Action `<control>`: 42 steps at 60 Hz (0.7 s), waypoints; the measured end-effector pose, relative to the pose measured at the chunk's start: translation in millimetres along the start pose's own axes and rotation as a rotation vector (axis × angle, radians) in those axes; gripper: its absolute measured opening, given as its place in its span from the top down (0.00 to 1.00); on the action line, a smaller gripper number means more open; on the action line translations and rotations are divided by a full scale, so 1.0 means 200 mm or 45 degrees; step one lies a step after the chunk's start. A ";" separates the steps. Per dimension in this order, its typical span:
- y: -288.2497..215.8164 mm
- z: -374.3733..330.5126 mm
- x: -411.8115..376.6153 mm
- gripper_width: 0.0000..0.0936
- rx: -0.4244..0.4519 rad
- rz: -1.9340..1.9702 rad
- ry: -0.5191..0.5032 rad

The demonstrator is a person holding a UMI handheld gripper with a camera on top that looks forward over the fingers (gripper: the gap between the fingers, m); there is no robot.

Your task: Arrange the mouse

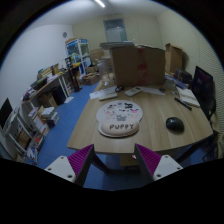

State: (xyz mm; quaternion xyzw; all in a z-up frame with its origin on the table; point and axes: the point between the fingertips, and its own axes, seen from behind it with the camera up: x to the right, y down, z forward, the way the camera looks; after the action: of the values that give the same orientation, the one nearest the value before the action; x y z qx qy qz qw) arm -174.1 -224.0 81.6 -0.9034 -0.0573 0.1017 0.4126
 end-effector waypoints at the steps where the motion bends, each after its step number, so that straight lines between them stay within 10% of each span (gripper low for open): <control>1: 0.00 0.00 0.01 0.12 0.002 0.003 0.005; 42: -0.17 0.45 1.50 0.13 0.152 -0.212 0.063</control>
State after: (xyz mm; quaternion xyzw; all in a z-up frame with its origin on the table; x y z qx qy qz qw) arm 97.0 -79.1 8.6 -0.8716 -0.1157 0.0480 0.4740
